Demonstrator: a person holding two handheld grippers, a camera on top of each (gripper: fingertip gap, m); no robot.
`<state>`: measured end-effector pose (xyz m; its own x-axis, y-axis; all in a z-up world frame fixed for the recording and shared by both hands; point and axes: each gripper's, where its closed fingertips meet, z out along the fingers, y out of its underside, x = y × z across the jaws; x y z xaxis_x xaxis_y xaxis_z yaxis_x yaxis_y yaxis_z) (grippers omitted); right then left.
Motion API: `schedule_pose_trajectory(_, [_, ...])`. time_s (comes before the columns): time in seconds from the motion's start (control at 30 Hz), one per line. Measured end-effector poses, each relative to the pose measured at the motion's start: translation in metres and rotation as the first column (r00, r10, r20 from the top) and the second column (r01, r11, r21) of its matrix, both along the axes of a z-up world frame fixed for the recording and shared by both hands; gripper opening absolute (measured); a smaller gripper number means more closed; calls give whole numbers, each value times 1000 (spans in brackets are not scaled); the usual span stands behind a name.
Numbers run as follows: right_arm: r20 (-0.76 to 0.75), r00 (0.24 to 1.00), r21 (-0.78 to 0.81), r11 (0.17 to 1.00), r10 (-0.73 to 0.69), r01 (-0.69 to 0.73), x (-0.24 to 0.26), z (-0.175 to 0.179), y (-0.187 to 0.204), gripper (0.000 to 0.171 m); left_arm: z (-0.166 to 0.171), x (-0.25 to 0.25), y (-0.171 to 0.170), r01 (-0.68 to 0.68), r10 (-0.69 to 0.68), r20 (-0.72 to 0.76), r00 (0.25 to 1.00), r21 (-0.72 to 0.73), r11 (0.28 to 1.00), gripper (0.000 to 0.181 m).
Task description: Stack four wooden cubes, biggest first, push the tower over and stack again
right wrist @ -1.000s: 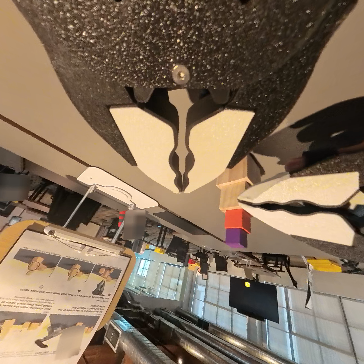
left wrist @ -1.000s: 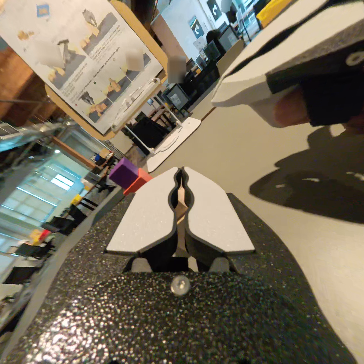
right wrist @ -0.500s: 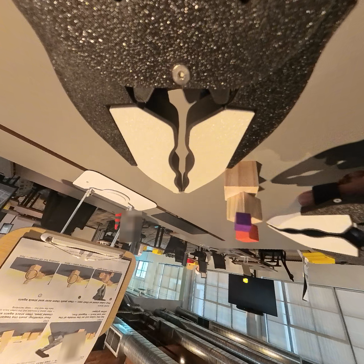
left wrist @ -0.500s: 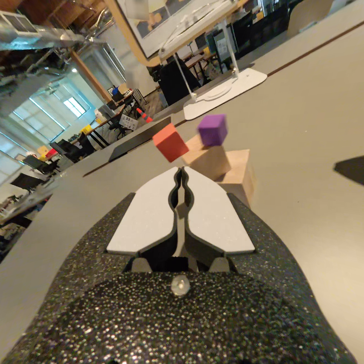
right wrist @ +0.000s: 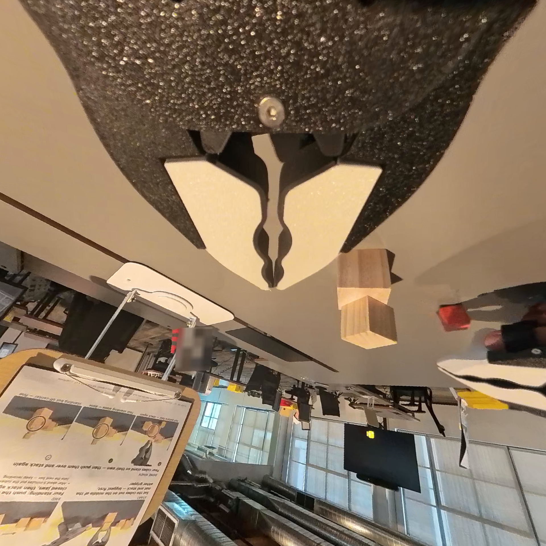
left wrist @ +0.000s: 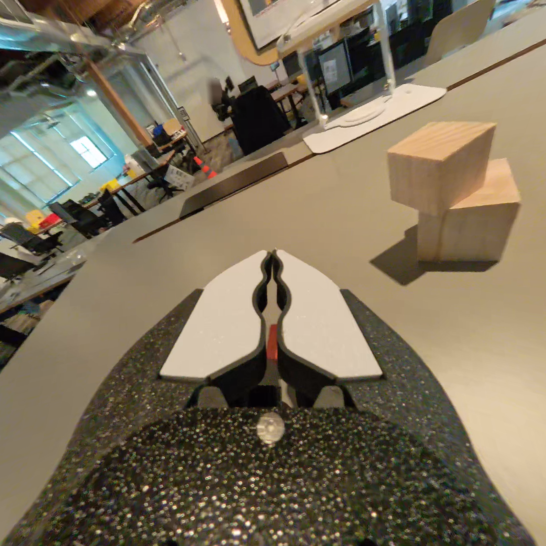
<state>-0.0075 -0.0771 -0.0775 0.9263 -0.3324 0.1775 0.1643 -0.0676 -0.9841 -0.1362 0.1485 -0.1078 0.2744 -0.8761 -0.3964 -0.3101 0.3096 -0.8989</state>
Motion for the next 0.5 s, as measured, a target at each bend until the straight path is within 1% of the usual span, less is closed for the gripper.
schedule_pose_trajectory(0.1, [-6,1000,-8,1000,-17,17,4,-2,-2,0,6,-6,17,-12,14,46,999,-39,999,0])
schedule_pose_trajectory(0.13, [-10,1000,-8,1000,-22,22,5,-2,-3,0,11,-7,14,17,-14,66,998,-41,999,0])
schedule_pose_trajectory(0.17, [-14,1000,-6,1000,-25,25,6,-2,-4,0,17,-4,4,70,-68,76,995,-24,997,0])
schedule_pose_trajectory(0.23, [-20,999,-8,1000,-28,28,7,-3,-3,0,22,8,-35,210,-213,47,976,55,976,0])
schedule_pose_trajectory(0.3, [-17,999,-21,999,-28,28,7,-5,-1,0,19,24,-86,351,-350,-42,936,185,918,0])
schedule_pose_trajectory(0.33, [-10,1000,-28,999,-28,28,7,-5,0,0,18,32,-110,401,-393,-85,916,256,880,0])
schedule_pose_trajectory(0.37, [-2,1000,-34,999,-29,29,6,-6,1,0,17,40,-131,430,-415,-118,902,309,848,0])
schedule_pose_trajectory(0.43, [13,999,-40,999,-30,31,5,-6,1,0,13,56,-163,481,-450,-171,877,345,806,0])
schedule_pose_trajectory(0.47, [19,999,-40,999,-31,31,4,-6,1,0,10,63,-172,494,-452,-198,869,352,795,0])
schedule_pose_trajectory(0.5, [23,999,-38,999,-30,31,4,-5,1,0,4,70,-173,488,-429,-235,872,360,795,0])
